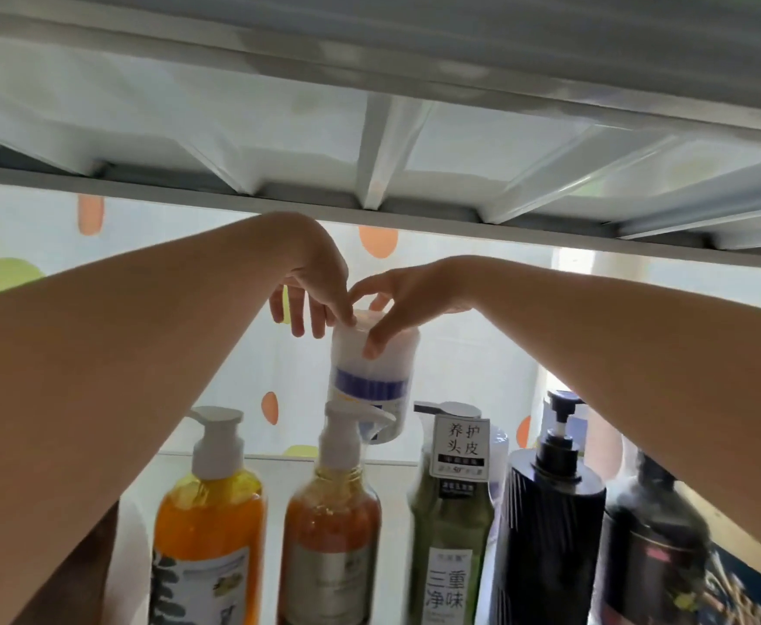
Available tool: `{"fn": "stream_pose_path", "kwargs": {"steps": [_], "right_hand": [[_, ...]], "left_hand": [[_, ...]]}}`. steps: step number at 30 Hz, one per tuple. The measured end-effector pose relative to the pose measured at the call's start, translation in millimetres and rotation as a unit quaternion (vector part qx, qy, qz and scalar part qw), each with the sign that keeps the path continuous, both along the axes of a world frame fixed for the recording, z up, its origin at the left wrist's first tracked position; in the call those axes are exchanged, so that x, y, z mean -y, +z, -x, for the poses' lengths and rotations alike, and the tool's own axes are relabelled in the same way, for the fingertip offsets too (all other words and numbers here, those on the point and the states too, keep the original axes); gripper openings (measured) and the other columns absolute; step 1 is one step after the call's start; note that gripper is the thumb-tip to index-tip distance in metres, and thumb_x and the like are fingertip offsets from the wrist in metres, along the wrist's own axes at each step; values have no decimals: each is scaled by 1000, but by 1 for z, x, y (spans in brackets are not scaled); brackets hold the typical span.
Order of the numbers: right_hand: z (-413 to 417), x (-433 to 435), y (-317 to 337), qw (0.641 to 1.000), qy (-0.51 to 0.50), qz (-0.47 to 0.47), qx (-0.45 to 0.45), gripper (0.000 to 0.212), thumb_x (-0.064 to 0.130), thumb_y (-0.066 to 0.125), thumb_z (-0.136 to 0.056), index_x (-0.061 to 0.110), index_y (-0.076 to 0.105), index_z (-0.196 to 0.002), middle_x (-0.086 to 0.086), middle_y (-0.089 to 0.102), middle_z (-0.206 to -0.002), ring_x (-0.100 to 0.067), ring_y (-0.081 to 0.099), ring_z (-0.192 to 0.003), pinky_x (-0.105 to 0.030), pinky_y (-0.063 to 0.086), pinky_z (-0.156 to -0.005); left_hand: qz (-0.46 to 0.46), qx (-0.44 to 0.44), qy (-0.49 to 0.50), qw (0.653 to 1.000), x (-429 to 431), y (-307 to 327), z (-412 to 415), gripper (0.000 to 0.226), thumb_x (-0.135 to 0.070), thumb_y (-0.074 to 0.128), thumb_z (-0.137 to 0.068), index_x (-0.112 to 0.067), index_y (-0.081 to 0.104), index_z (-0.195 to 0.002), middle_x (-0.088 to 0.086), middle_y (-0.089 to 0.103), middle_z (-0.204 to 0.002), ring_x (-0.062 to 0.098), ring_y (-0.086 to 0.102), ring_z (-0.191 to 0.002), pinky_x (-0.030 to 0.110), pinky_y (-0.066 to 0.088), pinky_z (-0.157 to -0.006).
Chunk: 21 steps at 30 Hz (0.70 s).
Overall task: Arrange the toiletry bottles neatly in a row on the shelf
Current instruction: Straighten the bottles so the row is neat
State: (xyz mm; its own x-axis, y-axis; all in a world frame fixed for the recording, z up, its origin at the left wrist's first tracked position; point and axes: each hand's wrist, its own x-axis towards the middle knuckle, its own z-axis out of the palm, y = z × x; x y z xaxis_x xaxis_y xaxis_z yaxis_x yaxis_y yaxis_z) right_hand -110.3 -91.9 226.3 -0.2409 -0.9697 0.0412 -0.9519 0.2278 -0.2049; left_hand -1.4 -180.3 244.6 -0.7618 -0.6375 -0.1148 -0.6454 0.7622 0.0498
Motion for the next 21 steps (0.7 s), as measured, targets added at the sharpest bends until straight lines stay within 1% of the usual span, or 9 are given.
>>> {"fn": "stream_pose_path", "kwargs": {"steps": [2,3,6,8,10,12,13,16,21], "right_hand": [[0,7,-6,1000,-9,-27,3,68,27,76,-75,41,41,-131,0,46,-134,-23,46,-122,-30,42,-96],[1,10,-10,999,-14,-41,10,69,25,75,-75,40,40,-132,-1,45,-135,-24,45,-123,-29,41,-95],[2,17,-22,996,-26,-80,22,73,19,74,-77,35,36,-136,-3,44,-137,-23,44,-125,-27,38,-91],[4,24,-29,994,-32,-105,15,76,18,75,-76,33,33,-138,-3,43,-140,-23,42,-127,-27,38,-94],[7,29,-34,991,-39,-125,2,80,21,77,-74,30,32,-140,-2,42,-142,-22,39,-130,-31,37,-103],[10,33,-38,989,-41,-144,-5,81,22,78,-74,26,32,-141,-1,39,-145,-23,36,-135,-37,34,-110],[12,35,-40,988,-40,-151,-5,80,21,78,-74,24,33,-141,-2,39,-146,-23,34,-136,-37,32,-112],[11,41,-50,984,-33,-172,-15,72,19,74,-78,22,36,-139,-3,38,-145,-22,35,-134,-32,33,-107],[15,46,-66,983,-30,-183,-3,66,15,71,-81,22,38,-138,-2,41,-142,-20,38,-132,-29,36,-105]], "left_hand": [[2,40,-3,999,4,-4,3,42,-41,53,-92,-11,56,-121,0,66,-113,22,65,-104,39,52,-93],[6,63,-6,998,5,-7,4,42,-42,52,-92,-12,56,-122,-1,65,-115,22,65,-105,41,50,-96],[39,109,-23,993,6,-18,11,45,-42,52,-93,-14,54,-127,-1,62,-125,21,64,-108,41,49,-98],[64,105,-50,991,7,-25,13,42,-39,52,-93,-14,54,-128,-2,62,-126,21,64,-108,40,49,-96],[72,88,-82,990,7,-29,16,38,-35,52,-94,-15,56,-125,-4,64,-123,20,65,-106,37,50,-94],[58,87,-109,989,9,-33,19,37,-33,51,-94,-18,57,-127,-7,64,-122,17,66,-104,37,51,-94],[43,92,-117,988,10,-35,20,37,-32,51,-94,-21,56,-129,-8,63,-124,16,66,-105,37,51,-95],[12,123,-116,986,16,-40,21,38,-28,52,-94,-23,54,-132,-8,59,-131,17,63,-111,40,48,-100],[-7,177,-97,979,21,-58,30,38,-28,57,-92,-23,54,-130,-8,58,-132,18,60,-116,43,46,-102]]}}
